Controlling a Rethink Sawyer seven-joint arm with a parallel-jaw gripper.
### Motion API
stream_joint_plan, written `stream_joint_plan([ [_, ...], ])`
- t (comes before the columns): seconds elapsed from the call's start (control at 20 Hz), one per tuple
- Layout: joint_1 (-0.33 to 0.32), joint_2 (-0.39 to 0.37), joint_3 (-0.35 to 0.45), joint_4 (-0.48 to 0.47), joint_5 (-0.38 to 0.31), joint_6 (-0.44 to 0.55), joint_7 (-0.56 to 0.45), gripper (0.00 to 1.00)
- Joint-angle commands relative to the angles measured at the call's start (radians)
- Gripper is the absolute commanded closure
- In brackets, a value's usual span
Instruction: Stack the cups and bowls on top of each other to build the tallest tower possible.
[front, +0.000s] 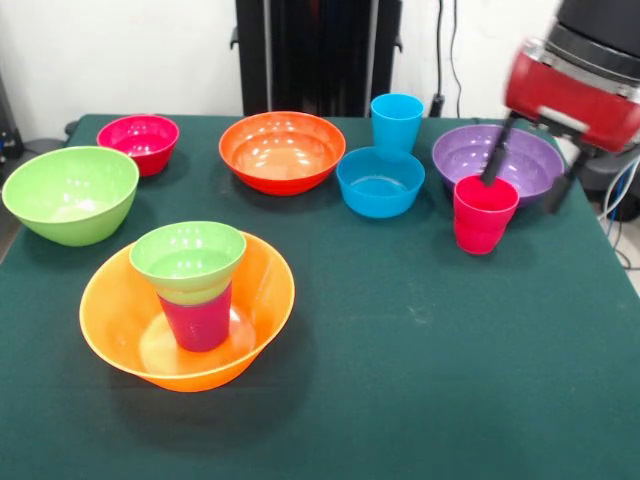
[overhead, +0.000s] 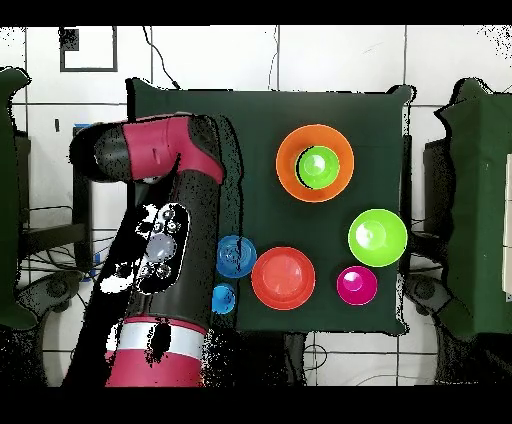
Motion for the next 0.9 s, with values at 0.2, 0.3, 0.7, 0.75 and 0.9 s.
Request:
stream_joint_plan([
  [0.2, 0.008, 0.082, 0.158, 0.26, 0.09, -0.214, 0.174, 0.0],
  [0.3, 0.015, 0.09, 0.156, 0.283, 0.096, -0.224, 0.169, 0.0],
  [0.7, 0.007, 0.137, 0.16, 0.343, 0.071, -0.304, 0.1, 0.0],
  [0.75, 0.012, 0.134, 0.15, 0.353, 0.066, -0.296, 0.099, 0.0],
  [0.9, -0.014, 0.109, 0.174, 0.406, 0.069, -0.322, 0.072, 0.0],
])
